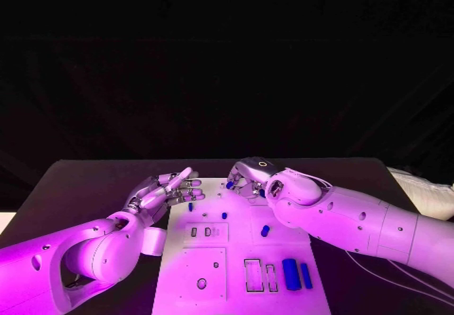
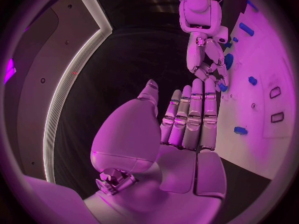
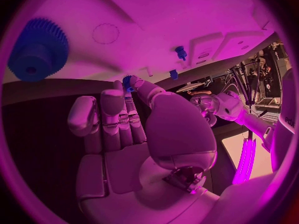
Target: Assemble the parts on the task board
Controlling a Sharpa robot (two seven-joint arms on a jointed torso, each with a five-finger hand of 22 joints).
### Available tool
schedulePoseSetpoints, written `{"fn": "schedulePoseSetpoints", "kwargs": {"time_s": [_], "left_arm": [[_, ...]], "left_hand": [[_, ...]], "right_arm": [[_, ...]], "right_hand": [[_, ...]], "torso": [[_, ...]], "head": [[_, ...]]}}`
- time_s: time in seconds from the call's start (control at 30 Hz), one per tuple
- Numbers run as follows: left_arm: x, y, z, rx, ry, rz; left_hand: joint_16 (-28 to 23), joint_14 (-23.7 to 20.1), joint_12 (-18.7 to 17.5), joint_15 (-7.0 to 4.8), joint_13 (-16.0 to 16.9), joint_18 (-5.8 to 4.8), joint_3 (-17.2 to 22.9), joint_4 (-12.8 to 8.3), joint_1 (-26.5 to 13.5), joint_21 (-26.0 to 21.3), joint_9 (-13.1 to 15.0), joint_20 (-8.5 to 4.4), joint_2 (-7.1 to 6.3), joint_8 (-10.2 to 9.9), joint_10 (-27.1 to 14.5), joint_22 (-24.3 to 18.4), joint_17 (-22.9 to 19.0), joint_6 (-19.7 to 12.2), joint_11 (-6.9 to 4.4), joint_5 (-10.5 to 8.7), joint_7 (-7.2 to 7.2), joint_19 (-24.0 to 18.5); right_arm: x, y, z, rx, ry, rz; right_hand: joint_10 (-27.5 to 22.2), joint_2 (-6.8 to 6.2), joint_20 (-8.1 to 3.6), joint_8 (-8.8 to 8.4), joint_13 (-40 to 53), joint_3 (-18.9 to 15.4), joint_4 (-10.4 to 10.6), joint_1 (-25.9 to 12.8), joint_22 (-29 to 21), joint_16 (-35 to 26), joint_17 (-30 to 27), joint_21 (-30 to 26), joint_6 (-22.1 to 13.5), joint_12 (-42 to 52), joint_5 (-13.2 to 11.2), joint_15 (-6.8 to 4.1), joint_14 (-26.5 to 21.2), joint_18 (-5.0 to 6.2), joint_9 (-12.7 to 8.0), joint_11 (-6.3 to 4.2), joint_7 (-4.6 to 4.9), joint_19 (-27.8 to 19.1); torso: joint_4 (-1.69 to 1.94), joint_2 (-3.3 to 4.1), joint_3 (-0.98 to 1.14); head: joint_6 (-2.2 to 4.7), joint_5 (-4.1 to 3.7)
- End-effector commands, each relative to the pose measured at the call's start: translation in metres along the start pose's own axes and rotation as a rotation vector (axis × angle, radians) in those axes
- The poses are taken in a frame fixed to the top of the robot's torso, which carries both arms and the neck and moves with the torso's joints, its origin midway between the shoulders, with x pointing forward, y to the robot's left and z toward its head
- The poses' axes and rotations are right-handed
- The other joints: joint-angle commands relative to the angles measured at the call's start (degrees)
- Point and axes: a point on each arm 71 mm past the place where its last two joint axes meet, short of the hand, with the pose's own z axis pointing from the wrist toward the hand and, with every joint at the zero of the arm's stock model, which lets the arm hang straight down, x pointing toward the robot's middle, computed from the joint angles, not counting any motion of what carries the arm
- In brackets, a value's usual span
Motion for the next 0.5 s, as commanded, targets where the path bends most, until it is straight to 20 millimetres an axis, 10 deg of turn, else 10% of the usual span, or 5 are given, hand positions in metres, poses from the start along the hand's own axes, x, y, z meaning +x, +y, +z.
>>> {"fn": "schedulePoseSetpoints", "kwargs": {"time_s": [0.03, 0.5], "left_arm": [[0.0023, -0.0007, 0.0006, 0.003, 0.007, -0.008], [0.0026, -0.0003, 0.001, 0.0, 0.008, -0.009]], "left_hand": [[-0.2, 0.0, -0.4, 0.26, -0.1, 0.18, 0.0, -0.4, 0.3, -0.3, 0.0, 0.06, 0.44, -0.3, 0.0, -0.1, 0.1, -0.2, 0.28, 0.05, 0.28, 0.5], [-0.3, 0.1, -0.4, 0.26, -0.1, 0.18, 0.0, -0.5, 0.4, -0.3, 0.0, 0.06, 0.47, -0.3, 0.1, -0.1, 0.1, -0.2, 0.28, 0.04, 0.28, 0.5]], "right_arm": [[-0.001, 0.0009, 0.0027, 0.022, -0.021, -0.012], [-0.0022, 0.0044, 0.0079, 0.03, -0.027, -0.019]], "right_hand": [[-0.2, -0.41, 0.11, 0.03, 0.0, 0.0, 0.3, -0.1, 0.0, 0.4, 0.0, 0.3, 0.3, -0.2, 0.2, -0.06, 0.2, -1.1, 0.2, 0.38, 0.13, 0.3], [-0.4, -0.81, 0.19, -0.04, 0.0, 0.1, 0.8, -0.4, 0.1, 0.5, -0.1, 0.4, 0.1, -0.2, 0.2, 0.01, 0.1, -1.09, 0.2, 0.45, 0.2, 0.2]], "torso": [[0.19, 0.25, -0.13], [0.29, 0.48, -0.17]], "head": [[0.06, -0.14], [-0.12, -0.14]]}}
